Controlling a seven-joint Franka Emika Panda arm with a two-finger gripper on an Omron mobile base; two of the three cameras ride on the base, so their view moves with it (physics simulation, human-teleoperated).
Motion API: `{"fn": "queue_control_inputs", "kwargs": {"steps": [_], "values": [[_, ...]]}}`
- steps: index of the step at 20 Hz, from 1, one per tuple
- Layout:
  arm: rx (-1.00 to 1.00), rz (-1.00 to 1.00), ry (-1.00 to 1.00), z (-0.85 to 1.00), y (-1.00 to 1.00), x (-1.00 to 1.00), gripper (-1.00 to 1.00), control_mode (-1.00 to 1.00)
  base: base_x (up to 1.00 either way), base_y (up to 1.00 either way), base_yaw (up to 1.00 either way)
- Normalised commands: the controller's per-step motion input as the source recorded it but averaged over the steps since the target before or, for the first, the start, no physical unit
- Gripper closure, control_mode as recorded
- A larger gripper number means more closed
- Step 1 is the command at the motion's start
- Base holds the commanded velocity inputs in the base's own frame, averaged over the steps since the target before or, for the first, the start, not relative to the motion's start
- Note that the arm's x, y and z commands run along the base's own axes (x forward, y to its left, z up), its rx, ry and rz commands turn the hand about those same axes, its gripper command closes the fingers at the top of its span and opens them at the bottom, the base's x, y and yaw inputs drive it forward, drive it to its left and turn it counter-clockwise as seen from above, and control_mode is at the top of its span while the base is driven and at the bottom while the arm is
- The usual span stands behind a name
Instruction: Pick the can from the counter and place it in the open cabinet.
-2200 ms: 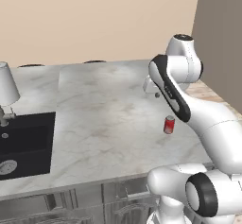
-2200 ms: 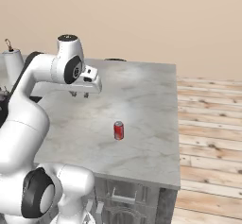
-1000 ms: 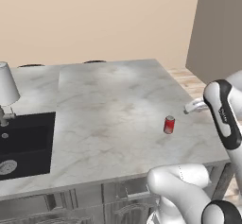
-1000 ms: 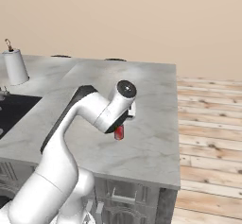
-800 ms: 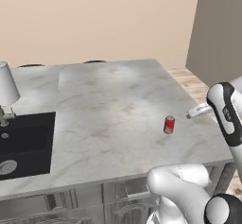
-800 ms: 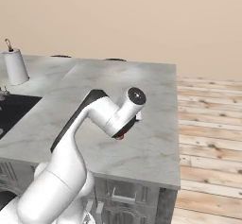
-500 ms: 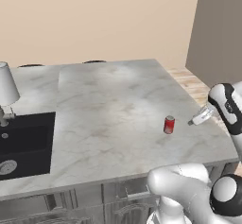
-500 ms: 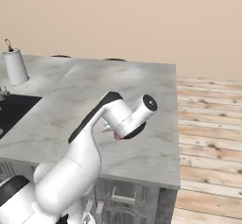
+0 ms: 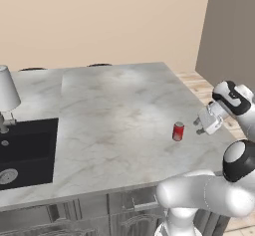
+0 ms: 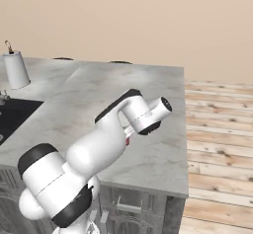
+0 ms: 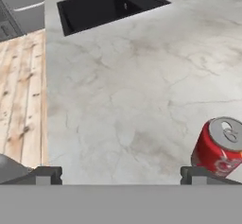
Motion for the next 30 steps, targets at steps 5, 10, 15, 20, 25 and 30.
{"fn": "queue_control_inputs", "kwargs": {"steps": [5, 10, 15, 20, 25, 30], "values": [[0.00, 0.06, -0.22, -0.04, 0.00, 0.01, -1.00, -1.00, 0.00, 0.00, 0.00], [0.00, 0.00, -0.10, -0.07, 0.03, 0.13, -1.00, -1.00, 0.00, 0.00, 0.00], [0.00, 0.00, 0.00, -0.11, 0.16, 0.22, -1.00, -1.00, 0.00, 0.00, 0.00], [0.00, 0.00, 0.00, -0.11, 0.04, 0.23, -1.00, -1.00, 0.00, 0.00, 0.00], [0.00, 0.00, 0.00, -0.08, 0.00, 0.23, -1.00, -1.00, 0.00, 0.00, 0.00], [0.00, 0.00, 0.00, -0.15, 0.00, 0.24, -1.00, -1.00, 0.00, 0.00, 0.00]]}}
